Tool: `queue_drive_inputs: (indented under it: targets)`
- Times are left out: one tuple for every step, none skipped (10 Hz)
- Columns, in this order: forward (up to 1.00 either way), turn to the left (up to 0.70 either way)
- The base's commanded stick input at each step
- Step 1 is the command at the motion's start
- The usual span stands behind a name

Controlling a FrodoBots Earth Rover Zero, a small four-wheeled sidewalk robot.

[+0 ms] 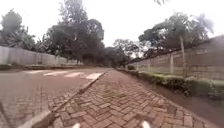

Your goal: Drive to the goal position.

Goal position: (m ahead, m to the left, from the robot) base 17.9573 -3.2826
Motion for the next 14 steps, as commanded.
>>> queue_drive_inputs:
  targets:
    - [0.70, 0.09]
    - [0.70, 0.10]
    - [0.70, 0.09]
    - [0.70, 0.09]
    - [0.70, 0.09]
    - [0.70, 0.09]
    - [0.70, 0.09]
    - [0.70, 0.08]
    - [0.70, 0.08]
    - [0.70, 0.07]
    - [0.70, 0.05]
    - [0.70, 0.16]
    - [0.70, 0.08]
    - [0.70, 0.00]
